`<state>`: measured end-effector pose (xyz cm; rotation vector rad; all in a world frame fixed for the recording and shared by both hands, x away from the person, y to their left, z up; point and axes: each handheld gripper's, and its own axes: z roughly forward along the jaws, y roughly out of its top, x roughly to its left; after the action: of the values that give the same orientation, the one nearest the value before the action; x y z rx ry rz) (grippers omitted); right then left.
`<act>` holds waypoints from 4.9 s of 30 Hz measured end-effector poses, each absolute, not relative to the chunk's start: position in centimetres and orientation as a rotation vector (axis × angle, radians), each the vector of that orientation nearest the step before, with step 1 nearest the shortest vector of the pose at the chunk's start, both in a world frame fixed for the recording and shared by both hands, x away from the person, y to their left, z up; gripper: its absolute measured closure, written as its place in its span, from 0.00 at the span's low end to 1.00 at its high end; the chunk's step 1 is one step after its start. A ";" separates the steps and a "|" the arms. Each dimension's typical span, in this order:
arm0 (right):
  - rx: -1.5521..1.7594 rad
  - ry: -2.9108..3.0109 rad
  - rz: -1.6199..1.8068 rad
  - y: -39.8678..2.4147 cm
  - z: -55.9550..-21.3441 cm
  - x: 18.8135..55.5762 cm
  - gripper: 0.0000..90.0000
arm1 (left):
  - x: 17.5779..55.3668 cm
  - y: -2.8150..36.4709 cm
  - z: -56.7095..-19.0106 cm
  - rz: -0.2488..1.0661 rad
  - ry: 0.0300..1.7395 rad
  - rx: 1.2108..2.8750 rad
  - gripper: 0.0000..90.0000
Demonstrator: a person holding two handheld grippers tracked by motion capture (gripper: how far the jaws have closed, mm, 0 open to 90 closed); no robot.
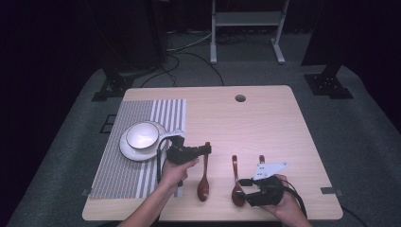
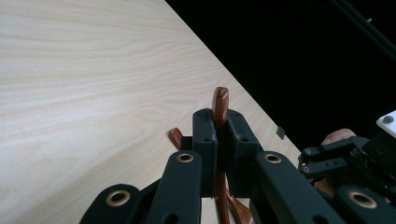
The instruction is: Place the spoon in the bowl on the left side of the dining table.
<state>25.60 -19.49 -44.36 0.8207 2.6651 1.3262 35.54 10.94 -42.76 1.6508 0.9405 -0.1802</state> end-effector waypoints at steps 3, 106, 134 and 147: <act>0.875 2.649 1.343 -20.6 -44.5 25.5 0.50 | 35.8 11.0 -42.2 -0.164 0.935 1.660 0.94; 1.091 2.431 1.406 -26.3 -44.3 25.4 0.48 | 44.1 25.3 -34.4 0.269 1.261 1.490 0.94; 1.100 2.424 1.418 -26.5 -44.3 25.5 0.48 | 45.0 27.9 -34.8 0.288 1.322 1.425 0.94; 1.098 2.427 1.414 -26.4 -44.4 25.5 0.48 | 45.1 29.6 -35.0 0.302 1.360 1.360 0.94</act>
<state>25.49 -26.38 -44.37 1.0976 2.4270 1.4140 45.12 29.60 -34.96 1.3601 1.3602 0.3021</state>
